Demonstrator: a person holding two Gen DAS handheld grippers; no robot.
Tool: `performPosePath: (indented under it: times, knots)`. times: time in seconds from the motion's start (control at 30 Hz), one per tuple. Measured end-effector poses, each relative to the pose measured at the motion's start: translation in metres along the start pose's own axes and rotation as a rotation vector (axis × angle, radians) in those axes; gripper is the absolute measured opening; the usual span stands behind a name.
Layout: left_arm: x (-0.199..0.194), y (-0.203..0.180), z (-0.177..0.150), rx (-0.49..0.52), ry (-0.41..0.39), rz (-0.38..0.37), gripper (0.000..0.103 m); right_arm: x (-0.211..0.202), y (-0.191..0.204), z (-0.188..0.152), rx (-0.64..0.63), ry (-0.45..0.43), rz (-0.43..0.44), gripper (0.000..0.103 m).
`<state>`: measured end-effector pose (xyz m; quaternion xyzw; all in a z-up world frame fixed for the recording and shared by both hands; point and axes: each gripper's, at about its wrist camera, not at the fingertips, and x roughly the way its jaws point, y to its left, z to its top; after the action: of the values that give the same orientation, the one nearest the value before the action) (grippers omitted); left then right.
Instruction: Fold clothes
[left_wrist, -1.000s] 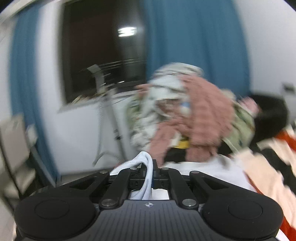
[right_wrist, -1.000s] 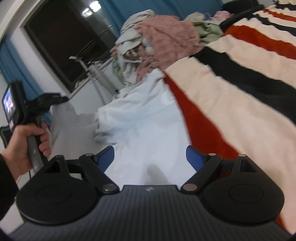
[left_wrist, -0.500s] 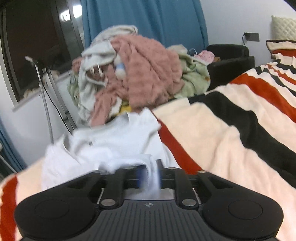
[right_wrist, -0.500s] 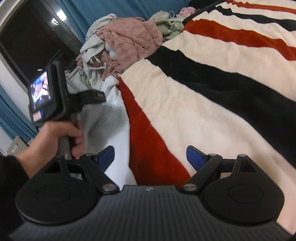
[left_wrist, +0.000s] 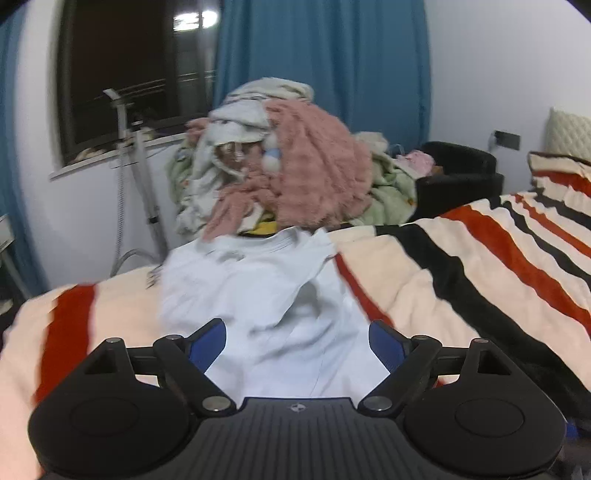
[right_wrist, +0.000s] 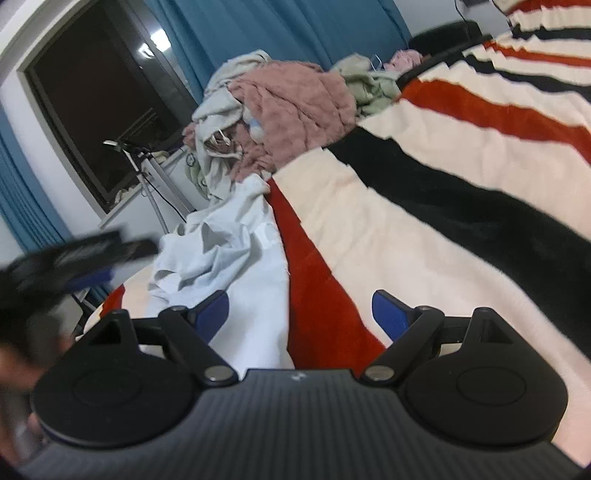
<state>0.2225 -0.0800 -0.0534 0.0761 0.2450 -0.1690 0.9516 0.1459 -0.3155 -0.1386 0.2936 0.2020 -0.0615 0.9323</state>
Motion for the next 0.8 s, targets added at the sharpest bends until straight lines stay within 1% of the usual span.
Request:
performPosePath:
  times: [0.1,0.2,0.3,0.4,0.5,0.63,0.8]
  knots:
    - [-0.049,0.011,-0.021,-0.023,-0.01,0.019,0.088,-0.013,0.006,-0.001,-0.047,-0.043,-0.01,0.087]
    - [-0.098,0.021,-0.042,-0.045,-0.019,0.038,0.088,-0.025,0.012,-0.005,-0.063,-0.046,-0.012,0.087]
    - [-0.147,0.032,-0.064,-0.068,-0.029,0.057,0.089,-0.04,0.023,-0.01,-0.113,-0.067,-0.004,0.087]
    - [-0.18,0.039,-0.083,-0.079,-0.035,0.062,0.091,-0.051,0.033,-0.016,-0.158,-0.061,-0.005,0.087]
    - [-0.204,0.047,-0.103,-0.1,-0.037,0.064,0.093,-0.06,0.045,-0.023,-0.213,-0.046,0.008,0.087]
    - [-0.22,0.057,-0.126,-0.147,-0.032,0.076,0.094,-0.07,0.058,-0.034,-0.27,-0.026,0.029,0.086]
    - [-0.229,0.058,-0.132,-0.13,-0.026,0.079,0.095,-0.077,0.067,-0.041,-0.292,-0.019,0.037,0.086]
